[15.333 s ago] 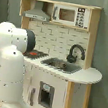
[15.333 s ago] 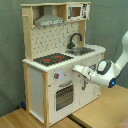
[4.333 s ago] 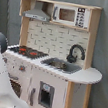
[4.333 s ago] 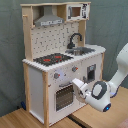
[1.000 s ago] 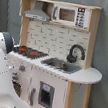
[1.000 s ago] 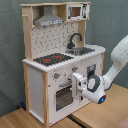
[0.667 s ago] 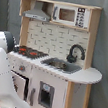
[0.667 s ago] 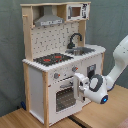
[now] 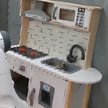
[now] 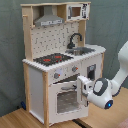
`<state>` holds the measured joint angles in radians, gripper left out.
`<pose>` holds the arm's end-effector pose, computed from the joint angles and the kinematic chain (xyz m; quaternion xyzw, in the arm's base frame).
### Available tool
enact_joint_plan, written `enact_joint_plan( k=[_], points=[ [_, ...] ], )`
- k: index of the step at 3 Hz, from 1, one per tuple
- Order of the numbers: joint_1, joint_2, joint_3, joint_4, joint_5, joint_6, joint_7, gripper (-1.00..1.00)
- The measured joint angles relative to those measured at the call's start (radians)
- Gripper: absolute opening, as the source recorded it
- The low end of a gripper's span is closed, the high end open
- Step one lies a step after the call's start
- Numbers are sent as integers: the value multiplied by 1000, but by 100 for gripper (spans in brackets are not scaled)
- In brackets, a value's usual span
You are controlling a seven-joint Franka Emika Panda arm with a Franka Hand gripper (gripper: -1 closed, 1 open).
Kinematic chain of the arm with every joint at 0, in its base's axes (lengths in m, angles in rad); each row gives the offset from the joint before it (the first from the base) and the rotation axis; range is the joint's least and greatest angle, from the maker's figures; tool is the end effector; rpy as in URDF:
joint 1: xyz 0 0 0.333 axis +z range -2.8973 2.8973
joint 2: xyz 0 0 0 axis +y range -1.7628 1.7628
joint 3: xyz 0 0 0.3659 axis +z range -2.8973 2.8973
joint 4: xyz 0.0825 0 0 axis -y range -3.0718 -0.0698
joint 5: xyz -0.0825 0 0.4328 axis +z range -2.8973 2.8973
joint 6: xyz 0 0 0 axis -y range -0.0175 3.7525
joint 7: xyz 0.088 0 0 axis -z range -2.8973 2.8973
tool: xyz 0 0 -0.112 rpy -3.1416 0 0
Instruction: Play with the kitchen
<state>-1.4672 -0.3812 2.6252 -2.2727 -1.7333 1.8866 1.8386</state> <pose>0.2984 0.4845 0.2414 0.6645 0.2555 0.6312 0.3079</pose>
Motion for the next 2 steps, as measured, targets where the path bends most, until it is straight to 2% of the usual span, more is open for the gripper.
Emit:
enact_joint_plan(
  k=[2],
  points=[
    [81, -34, 1, 58, 158, -39, -60, -100]
  ],
)
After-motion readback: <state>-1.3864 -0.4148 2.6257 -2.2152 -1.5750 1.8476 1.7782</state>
